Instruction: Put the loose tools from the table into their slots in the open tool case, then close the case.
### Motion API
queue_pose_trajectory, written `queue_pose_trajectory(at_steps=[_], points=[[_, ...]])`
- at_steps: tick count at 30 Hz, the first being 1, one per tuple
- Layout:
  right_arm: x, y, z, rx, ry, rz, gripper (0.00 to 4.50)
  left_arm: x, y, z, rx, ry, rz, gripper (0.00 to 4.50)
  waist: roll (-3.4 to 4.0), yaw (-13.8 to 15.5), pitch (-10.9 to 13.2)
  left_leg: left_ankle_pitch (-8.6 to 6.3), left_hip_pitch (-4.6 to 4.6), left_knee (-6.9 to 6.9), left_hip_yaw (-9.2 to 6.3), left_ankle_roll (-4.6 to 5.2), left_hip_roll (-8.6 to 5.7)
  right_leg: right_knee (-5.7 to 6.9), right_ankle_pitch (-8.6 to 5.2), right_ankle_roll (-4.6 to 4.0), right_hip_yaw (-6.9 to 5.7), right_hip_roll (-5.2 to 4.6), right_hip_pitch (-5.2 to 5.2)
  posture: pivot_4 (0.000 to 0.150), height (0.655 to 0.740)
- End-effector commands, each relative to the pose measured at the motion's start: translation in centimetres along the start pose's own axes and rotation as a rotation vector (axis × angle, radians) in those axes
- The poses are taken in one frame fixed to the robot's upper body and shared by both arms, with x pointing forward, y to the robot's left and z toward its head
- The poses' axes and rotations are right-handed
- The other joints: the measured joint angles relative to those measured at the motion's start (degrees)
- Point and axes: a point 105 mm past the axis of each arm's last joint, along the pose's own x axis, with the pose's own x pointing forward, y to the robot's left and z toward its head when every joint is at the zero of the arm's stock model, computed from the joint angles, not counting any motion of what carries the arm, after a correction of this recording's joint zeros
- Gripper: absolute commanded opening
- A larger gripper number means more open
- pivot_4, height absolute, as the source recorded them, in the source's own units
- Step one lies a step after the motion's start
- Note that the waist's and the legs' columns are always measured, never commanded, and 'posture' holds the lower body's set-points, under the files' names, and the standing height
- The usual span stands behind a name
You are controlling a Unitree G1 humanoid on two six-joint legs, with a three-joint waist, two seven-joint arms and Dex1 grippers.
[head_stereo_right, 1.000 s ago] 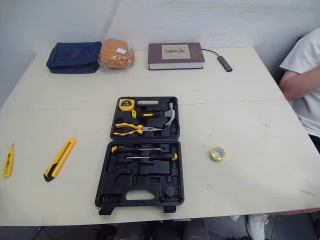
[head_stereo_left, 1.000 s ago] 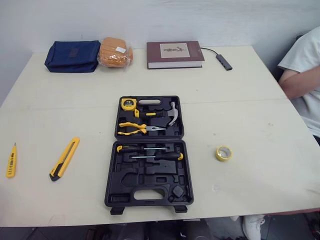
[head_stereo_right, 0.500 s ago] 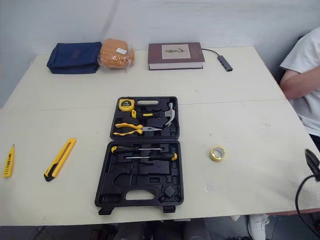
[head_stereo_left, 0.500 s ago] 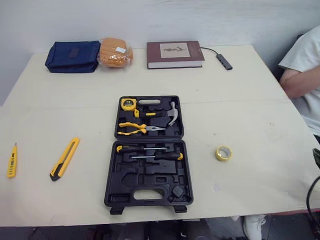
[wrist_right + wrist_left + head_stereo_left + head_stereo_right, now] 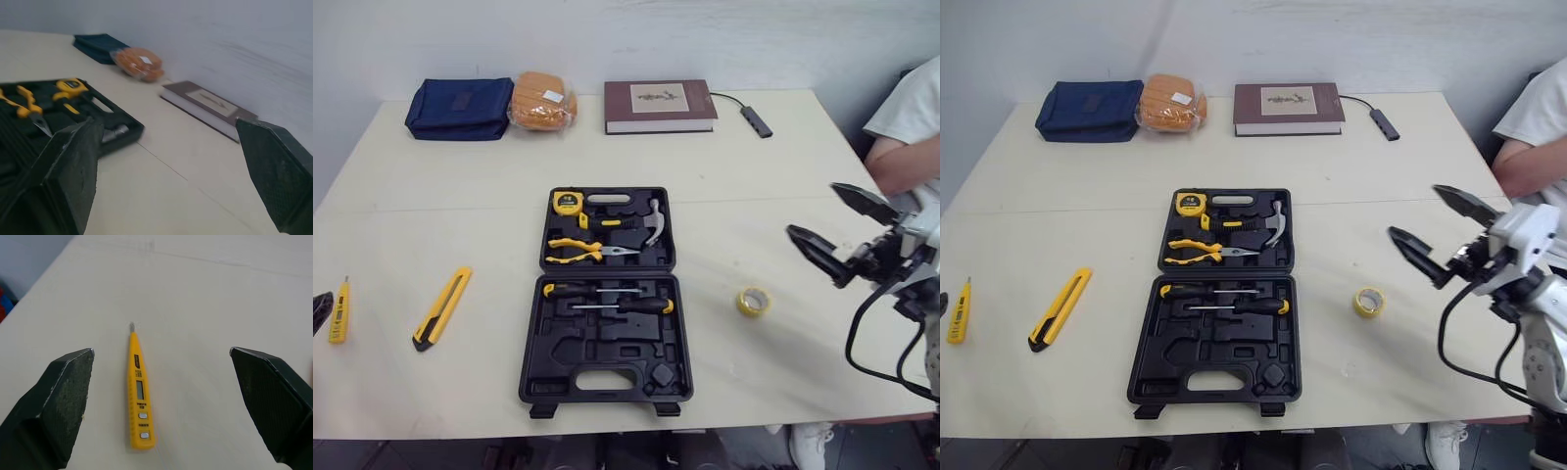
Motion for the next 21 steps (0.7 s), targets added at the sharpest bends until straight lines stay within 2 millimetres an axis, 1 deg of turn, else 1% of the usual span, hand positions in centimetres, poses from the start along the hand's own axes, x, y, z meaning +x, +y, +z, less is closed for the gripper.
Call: queue_pose_trajectory(at_steps=[1, 4, 6, 8, 11, 15, 18, 21], points=[[1.7, 2.8, 1.8, 0.019, -0.067, 0.165, 4.46, 1.1, 1.0, -0.9, 0.021, 0.101, 0.057, 4.5, -0.02, 0.07, 0.01, 0.0, -0.04, 0.0, 0.0, 0.0, 0.0, 0.06, 0.0, 0.0, 0.0, 0.02, -0.02, 0.15, 0.74], [3.0, 4.2, 2.9, 0.055, -0.11, 0.252, 4.46, 2.2, 1.3, -1.0, 0.026, 0.138, 0.077, 4.5, -0.13, 0.12, 0.07, 0.02, -0.04, 0.01, 0.01, 0.03, -0.01, 0.15, 0.0, 0.01, -0.03, 0.03, -0.01, 0.15, 0.74], [3.8, 5.4, 3.7, 0.081, -0.142, 0.322, 4.46, 2.9, 0.9, -1.1, 0.019, 0.159, 0.055, 4.5, -0.24, 0.14, 0.06, 0.02, -0.05, 0.04, 0.01, 0.03, -0.01, 0.18, 0.01, 0.02, -0.04, 0.03, -0.01, 0.15, 0.74], [4.3, 6.4, 4.0, 0.09, -0.149, 0.377, 4.46, 3.5, 0.4, -1.3, 0.008, 0.175, 0.021, 4.5, -0.33, 0.15, 0.02, 0.02, -0.05, 0.04, -0.02, 0.02, 0.0, 0.21, 0.01, 0.02, -0.06, 0.03, -0.02, 0.15, 0.74], [4.7, 7.0, 4.1, 0.098, -0.159, 0.414, 4.46, 4.4, 0.0, -1.7, 0.004, 0.194, -0.002, 4.5, -0.41, 0.1, -0.02, 0.01, -0.06, 0.04, -0.01, 0.02, -0.01, 0.24, 0.01, 0.02, -0.08, 0.02, -0.03, 0.15, 0.74], [4.9, 7.6, 4.1, 0.102, -0.159, 0.459, 4.46, 5.2, 0.6, -2.6, -0.011, 0.24, 0.046, 4.5, -0.49, 0.14, -0.02, 0.01, -0.04, 0.06, 0.0, 0.02, -0.03, 0.37, 0.01, 0.03, -0.14, 0.03, -0.04, 0.15, 0.74], [5.0, 8.0, 4.4, 0.106, -0.164, 0.493, 4.46, 5.1, 1.4, -4.0, -0.043, 0.298, 0.11, 4.5, -0.48, 0.14, -0.02, 0.02, -0.02, 0.06, 0.02, 0.01, -0.03, 0.44, 0.01, 0.03, -0.16, 0.02, -0.05, 0.15, 0.74], [4.9, 8.1, 4.5, 0.105, -0.165, 0.499, 4.46, 4.8, 1.4, -4.9, -0.082, 0.322, 0.116, 4.5, -0.47, -0.04, -0.02, 0.03, 0.04, 0.07, 0.06, 0.0, -0.02, 0.5, 0.01, 0.03, -0.16, 0.02, -0.06, 0.15, 0.74]])
